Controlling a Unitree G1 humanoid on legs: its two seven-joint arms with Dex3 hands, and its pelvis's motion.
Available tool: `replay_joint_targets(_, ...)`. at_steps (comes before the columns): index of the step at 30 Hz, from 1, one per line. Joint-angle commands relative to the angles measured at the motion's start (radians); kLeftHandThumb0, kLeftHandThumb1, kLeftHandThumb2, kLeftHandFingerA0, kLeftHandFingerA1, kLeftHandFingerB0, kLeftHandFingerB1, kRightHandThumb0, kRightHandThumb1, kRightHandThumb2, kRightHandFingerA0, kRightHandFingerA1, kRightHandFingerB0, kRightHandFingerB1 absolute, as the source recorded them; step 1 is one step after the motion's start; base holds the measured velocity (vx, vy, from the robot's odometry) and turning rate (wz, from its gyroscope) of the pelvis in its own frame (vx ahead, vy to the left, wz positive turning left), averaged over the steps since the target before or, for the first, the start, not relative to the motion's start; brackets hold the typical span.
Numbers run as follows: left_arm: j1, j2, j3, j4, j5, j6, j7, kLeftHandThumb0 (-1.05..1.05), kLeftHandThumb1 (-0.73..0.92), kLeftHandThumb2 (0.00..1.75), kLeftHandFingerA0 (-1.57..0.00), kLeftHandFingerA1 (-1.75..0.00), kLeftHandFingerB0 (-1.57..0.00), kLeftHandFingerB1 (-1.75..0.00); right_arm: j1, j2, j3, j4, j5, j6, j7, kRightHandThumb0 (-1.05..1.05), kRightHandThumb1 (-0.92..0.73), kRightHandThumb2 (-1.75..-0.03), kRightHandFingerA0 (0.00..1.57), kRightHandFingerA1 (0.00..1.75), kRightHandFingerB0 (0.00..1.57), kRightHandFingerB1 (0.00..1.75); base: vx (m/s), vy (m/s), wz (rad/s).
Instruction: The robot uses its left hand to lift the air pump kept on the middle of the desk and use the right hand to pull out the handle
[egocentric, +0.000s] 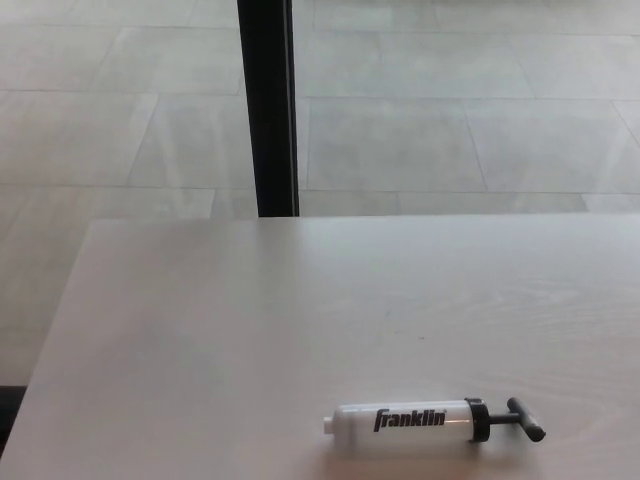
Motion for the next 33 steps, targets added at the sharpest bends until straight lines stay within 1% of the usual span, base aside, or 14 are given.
replay_joint_targets(1, -0.119, -0.197, -0.439, -0.667, 0.167, 0.235, 0.135, -0.51, 0.59, 1.01, -0.62, -0.71, -0.38, -0.58, -0.055, 0.161, 0.268, -0.498, -0.034, 0.074, -0.001, -0.65, -0.71, -0.62, 0.48, 0.43, 0.33, 0.31, 0.0, 0.0, 0.0)
replay_joint_targets(4, -0.168, -0.255, -0.528, -0.673, 0.231, 0.277, 0.162, -0.48, 0.56, 0.99, -0.65, -0.74, -0.45, -0.61, -0.057, 0.205, 0.345, -0.534, -0.065, 0.074, 0.014, -0.69, -0.68, -0.61, 0.45, 0.47, 0.3, 0.33, 0.0, 0.0, 0.0)
replay_joint_targets(5, -0.174, -0.272, -0.554, -0.661, 0.265, 0.263, 0.167, -0.51, 0.7, 0.6, -0.67, -0.64, -0.58, -0.53, -0.054, 0.226, 0.362, -0.537, -0.065, 0.067, 0.02, -0.68, -0.67, -0.6, 0.45, 0.5, 0.29, 0.34, 0.0, 0.0, 0.0)
replay_joint_targets(10, -0.178, -0.334, -0.642, -0.606, 0.325, 0.218, 0.17, -0.54, 0.65, 0.59, -0.68, -0.75, -0.63, -0.56, -0.036, 0.301, 0.413, -0.576, -0.076, 0.095, -0.02, -0.6, -0.67, -0.59, 0.43, 0.49, 0.32, 0.34, 0.0, 0.0, 0.0)
replay_joint_targets(11, -0.176, -0.328, -0.665, -0.599, 0.35, 0.212, 0.163, -0.56, 0.66, 0.6, -0.67, -0.75, -0.61, -0.55, -0.039, 0.308, 0.42, -0.574, -0.072, 0.101, -0.019, -0.58, -0.48, -0.93, 0.42, 0.62, 0.2, 0.47, 0.0, 0.0, 0.0)
replay_joint_targets(12, -0.185, -0.315, -0.729, -0.562, 0.428, 0.179, 0.153, -0.59, 0.66, 0.6, -0.71, -0.78, -0.65, -0.57, -0.034, 0.306, 0.447, -0.563, -0.096, 0.094, -0.005, -0.64, -0.63, -0.6, 0.45, 0.49, 0.33, 0.35, 0.0, 0.0, 0.0)
replay_joint_targets(13, -0.189, -0.324, -0.746, -0.55, 0.425, 0.177, 0.148, -0.6, 0.64, 0.59, -0.71, -0.78, -0.66, -0.58, -0.033, 0.309, 0.453, -0.561, -0.086, 0.097, 0.006, -0.65, -0.66, -0.6, 0.47, 0.49, 0.34, 0.35, 0.0, 0.0, 0.0)
replay_joint_targets(15, -0.209, -0.337, -0.811, -0.528, 0.463, 0.226, 0.161, -0.62, 0.64, 0.59, -0.76, -0.79, -0.7, -0.57, -0.038, 0.312, 0.483, -0.551, -0.114, 0.094, 0.001, -0.65, -0.65, -0.6, 0.55, 0.52, 0.4, 0.36, 0.0, 0.0, 0.0)
replay_joint_targets(16, -0.208, -0.345, -0.828, -0.526, 0.47, 0.23, 0.167, -0.61, 0.64, 0.59, -0.76, -0.78, -0.71, -0.58, -0.038, 0.31, 0.492, -0.557, -0.115, 0.11, 0.002, -0.7, -0.53, -0.89, 0.49, 0.6, 0.33, 0.48, 0.0, 0.0, 0.0)
replay_joint_targets(18, -0.208, -0.358, -0.852, -0.514, 0.474, 0.233, 0.176, -0.57, 0.63, 0.59, -0.73, -0.78, -0.7, -0.6, -0.038, 0.318, 0.499, -0.573, -0.095, 0.141, -0.003, -0.61, -0.65, -0.59, 0.54, 0.51, 0.39, 0.35, 0.0, 0.0, 0.0)
replay_joint_targets(27, -0.226, -0.333, -1.016, -0.468, 0.586, 0.28, 0.163, -0.66, 0.65, 0.6, -0.69, -0.87, -0.63, -0.63, -0.026, 0.347, 0.502, -0.616, -0.051, 0.201, -0.026, -0.6, -0.5, -0.87, 0.5, 0.63, 0.35, 0.51, 0.0, 0.0, 0.0)
replay_joint_targets(28, -0.239, -0.315, -1.043, -0.47, 0.616, 0.306, 0.15, -0.69, 0.5, 0.91, -0.63, -0.79, -0.61, -0.69, -0.029, 0.352, 0.497, -0.629, -0.033, 0.222, -0.027, -0.6, -0.5, -0.87, 0.52, 0.64, 0.36, 0.52, 0.0, 0.0, 0.0)
replay_joint_targets(30, -0.253, -0.304, -1.07, -0.476, 0.633, 0.35, 0.136, -0.7, 0.67, 0.6, -0.63, -0.76, -0.63, -0.62, -0.028, 0.355, 0.492, -0.646, -0.018, 0.247, -0.032, -0.6, -0.49, -0.87, 0.52, 0.63, 0.36, 0.51, 0.0, 0.0, 0.0)
replay_joint_targets(33, -0.291, -0.269, -1.144, -0.493, 0.666, 0.446, 0.047, -0.68, 0.68, 0.6, -0.57, -0.67, -0.56, -0.56, -0.034, 0.352, 0.487, -0.648, -0.018, 0.249, -0.033, -0.56, -0.52, -0.87, 0.51, 0.62, 0.35, 0.51, 0.0, 0.0, 0.0)
